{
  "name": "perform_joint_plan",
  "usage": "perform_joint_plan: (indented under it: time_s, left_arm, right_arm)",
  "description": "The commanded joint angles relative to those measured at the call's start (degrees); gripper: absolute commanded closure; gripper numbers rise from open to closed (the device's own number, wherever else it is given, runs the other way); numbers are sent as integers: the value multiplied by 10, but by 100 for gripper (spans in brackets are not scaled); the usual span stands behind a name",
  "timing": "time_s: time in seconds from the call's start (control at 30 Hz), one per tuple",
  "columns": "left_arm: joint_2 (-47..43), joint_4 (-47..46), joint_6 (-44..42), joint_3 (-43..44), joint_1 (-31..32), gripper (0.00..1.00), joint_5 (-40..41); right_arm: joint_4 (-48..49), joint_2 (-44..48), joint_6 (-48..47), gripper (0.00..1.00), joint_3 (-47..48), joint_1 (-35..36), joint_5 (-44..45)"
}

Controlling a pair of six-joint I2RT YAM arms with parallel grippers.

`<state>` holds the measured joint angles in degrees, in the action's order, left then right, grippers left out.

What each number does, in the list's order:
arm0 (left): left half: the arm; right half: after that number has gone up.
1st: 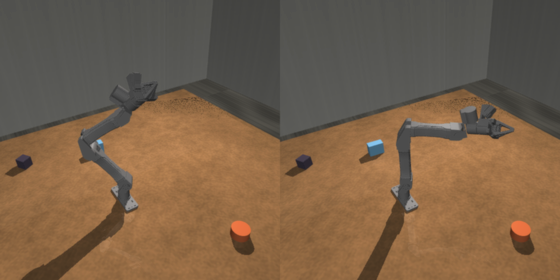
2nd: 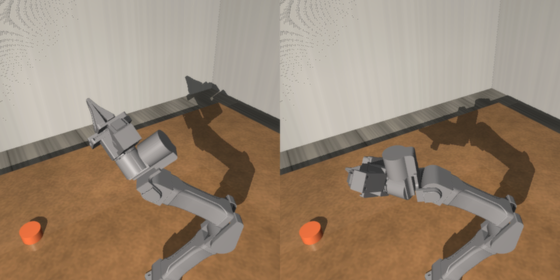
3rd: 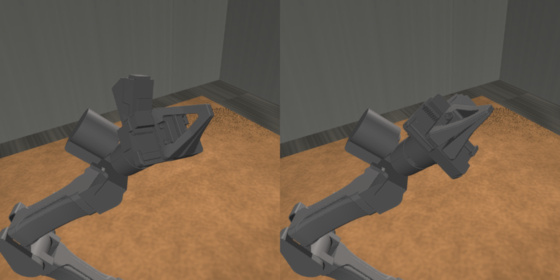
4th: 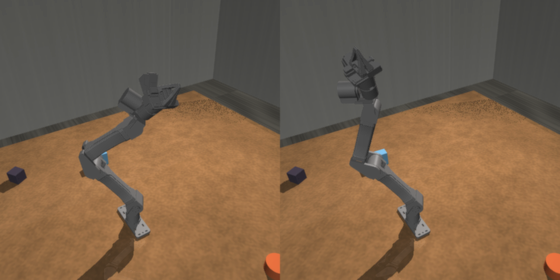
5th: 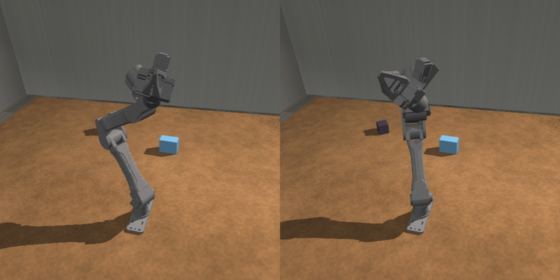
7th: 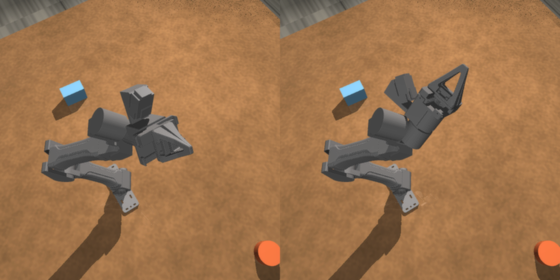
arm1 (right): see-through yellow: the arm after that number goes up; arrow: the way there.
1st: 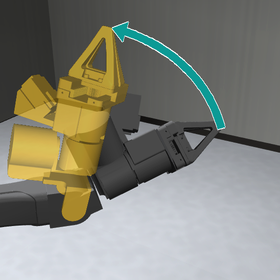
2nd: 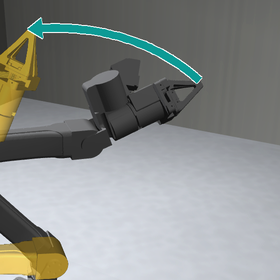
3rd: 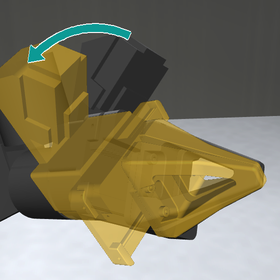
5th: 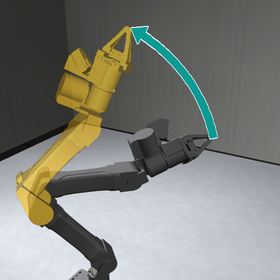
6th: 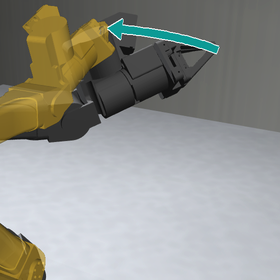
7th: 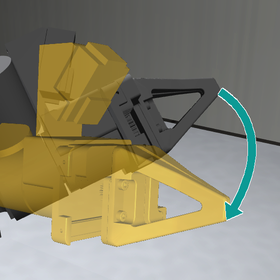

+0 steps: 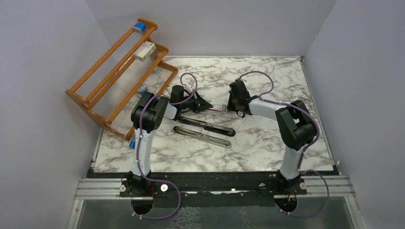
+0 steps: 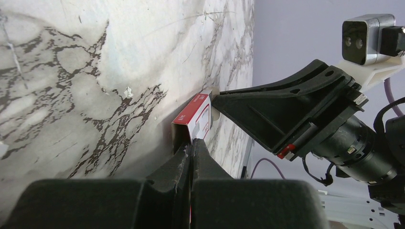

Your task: Load the staples into the stapler

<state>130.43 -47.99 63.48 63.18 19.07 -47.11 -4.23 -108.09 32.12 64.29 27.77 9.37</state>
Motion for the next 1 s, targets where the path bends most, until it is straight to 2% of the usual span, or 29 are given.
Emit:
perform_joint_plan:
  time_s: [0.0,0.2,0.97]
  left_arm:
    - [10,-23,0,1,-4,100,-13]
    - [9,-23,0,1,-5,100,-13]
    - [9,-23,-6,4,-18,100,-18]
  right_arm:
    - [1,3,-5,88,4,1,-18]
    - [-1,-4,-11,99,9,1,-38]
    - [-28,32,-61,99,-36,-36,39]
